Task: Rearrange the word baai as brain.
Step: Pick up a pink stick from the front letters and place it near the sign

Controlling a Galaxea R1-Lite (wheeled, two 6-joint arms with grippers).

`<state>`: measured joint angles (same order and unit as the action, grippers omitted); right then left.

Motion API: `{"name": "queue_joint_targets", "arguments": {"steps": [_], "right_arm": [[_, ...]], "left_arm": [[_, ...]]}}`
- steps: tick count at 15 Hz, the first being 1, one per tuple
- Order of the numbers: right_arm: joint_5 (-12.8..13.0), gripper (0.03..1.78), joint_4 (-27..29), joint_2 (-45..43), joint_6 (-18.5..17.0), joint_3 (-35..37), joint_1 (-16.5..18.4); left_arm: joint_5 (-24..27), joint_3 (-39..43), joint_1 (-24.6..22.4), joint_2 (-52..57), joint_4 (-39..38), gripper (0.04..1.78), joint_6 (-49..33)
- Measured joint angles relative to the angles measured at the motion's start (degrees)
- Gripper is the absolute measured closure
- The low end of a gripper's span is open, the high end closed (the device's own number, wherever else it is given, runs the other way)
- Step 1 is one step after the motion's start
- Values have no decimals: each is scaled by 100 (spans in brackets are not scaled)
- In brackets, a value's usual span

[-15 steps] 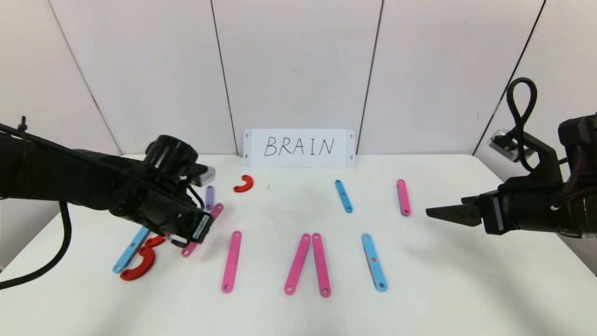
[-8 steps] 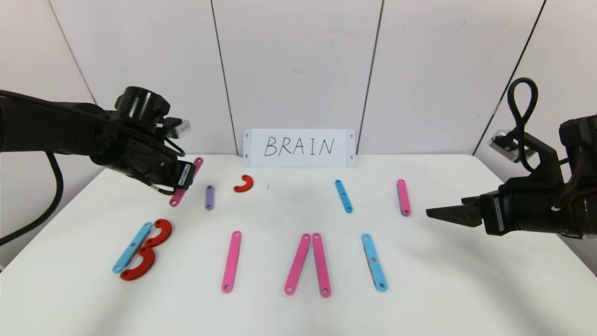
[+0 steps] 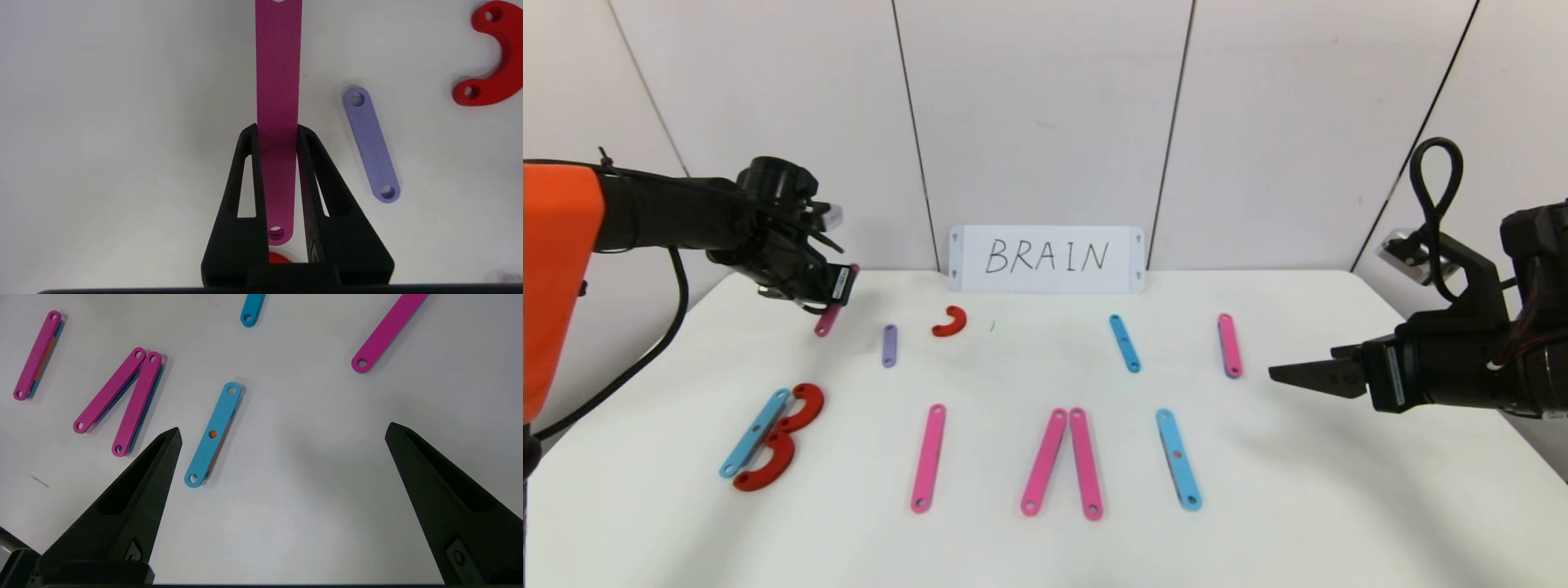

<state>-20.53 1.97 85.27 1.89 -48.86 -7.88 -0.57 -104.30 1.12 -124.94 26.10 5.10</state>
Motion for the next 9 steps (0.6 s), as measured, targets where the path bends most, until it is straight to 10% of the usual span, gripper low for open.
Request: {"name": "queue_joint_targets", "arguments": {"steps": [9], "right_arm": [[2,7,0,26,11,0,0]], "left_arm": [[20,-411,-137,-861,-15,154,-15]]}}
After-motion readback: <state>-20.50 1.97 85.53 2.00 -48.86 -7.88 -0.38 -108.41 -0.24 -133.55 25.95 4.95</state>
